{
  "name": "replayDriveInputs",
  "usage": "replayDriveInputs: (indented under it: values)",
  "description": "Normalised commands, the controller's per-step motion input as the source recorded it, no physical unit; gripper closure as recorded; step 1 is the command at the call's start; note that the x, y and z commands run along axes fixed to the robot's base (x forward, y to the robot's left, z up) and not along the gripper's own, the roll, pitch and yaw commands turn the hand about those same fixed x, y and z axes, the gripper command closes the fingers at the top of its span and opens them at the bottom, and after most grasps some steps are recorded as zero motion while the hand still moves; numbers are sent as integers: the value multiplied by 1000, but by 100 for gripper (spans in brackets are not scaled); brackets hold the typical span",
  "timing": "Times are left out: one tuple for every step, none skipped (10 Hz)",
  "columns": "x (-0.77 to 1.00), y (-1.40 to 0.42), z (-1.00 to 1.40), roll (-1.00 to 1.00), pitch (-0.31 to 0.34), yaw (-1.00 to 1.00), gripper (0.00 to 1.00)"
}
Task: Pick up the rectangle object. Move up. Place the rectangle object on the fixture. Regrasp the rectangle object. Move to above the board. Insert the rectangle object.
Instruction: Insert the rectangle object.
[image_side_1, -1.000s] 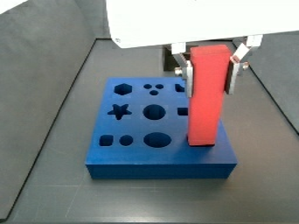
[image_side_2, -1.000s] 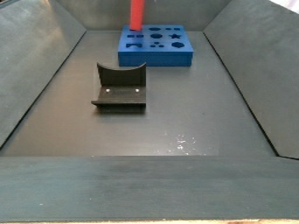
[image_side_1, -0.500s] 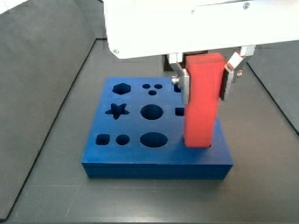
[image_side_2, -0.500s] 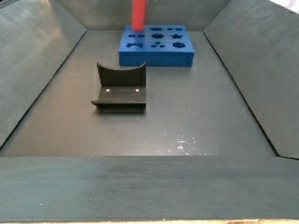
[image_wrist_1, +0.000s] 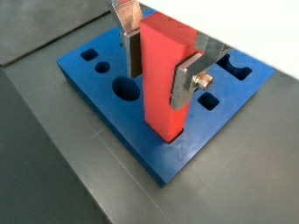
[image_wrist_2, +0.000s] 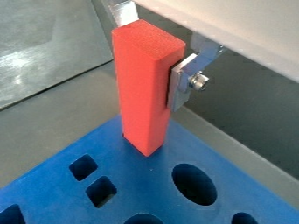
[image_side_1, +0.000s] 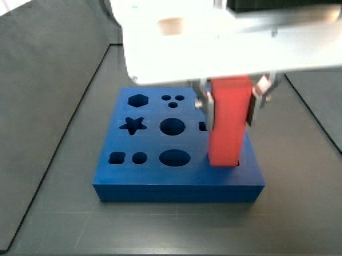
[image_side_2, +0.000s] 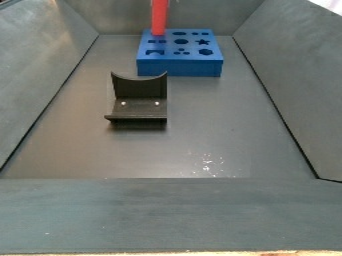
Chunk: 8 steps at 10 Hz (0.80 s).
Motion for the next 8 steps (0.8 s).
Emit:
replayDriveInputs:
  values:
    - [277, -223, -851, 446, 0, 0, 100]
    - [254, -243, -826, 457, 20, 0, 100]
    - [234, -243, -766, 500, 83, 0, 100]
    - [263, -251, -691, 514, 203, 14, 100]
    - [274, -286, -597, 537, 366, 6, 100]
    - [291, -269, -583, 491, 460, 0, 100]
    - [314, -209, -563, 429, 517, -49, 100]
    - [374, -129, -537, 220, 609, -174, 100]
